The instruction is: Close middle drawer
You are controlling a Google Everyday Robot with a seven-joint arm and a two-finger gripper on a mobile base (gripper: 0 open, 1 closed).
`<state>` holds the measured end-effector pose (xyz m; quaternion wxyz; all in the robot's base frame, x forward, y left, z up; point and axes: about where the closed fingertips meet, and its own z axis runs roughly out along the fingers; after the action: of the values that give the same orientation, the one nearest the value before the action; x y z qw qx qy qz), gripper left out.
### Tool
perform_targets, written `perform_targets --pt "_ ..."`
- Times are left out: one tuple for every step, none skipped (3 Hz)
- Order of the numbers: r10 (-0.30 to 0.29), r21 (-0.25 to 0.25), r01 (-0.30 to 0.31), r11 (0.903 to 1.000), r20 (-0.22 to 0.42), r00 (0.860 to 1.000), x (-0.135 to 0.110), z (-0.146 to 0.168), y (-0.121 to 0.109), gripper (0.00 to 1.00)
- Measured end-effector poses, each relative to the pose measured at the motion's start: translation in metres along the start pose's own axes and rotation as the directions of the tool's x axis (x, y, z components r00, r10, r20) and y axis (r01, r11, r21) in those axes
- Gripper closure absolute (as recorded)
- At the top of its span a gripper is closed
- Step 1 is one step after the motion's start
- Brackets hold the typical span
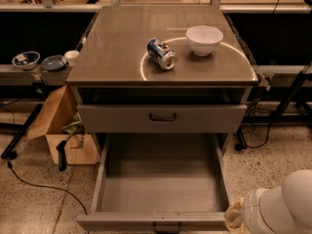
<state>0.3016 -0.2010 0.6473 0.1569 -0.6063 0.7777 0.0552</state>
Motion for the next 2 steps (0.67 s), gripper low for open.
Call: perform_targets --pt "-0.04 0.005 0.04 0.9992 -0.005 0.999 -0.0002 -0.0015 -0.0006 1.0" --pt "-0.04 0.005 0.04 0.9992 -0.005 0.999 -0.0002 -0.0015 -0.0006 1.0"
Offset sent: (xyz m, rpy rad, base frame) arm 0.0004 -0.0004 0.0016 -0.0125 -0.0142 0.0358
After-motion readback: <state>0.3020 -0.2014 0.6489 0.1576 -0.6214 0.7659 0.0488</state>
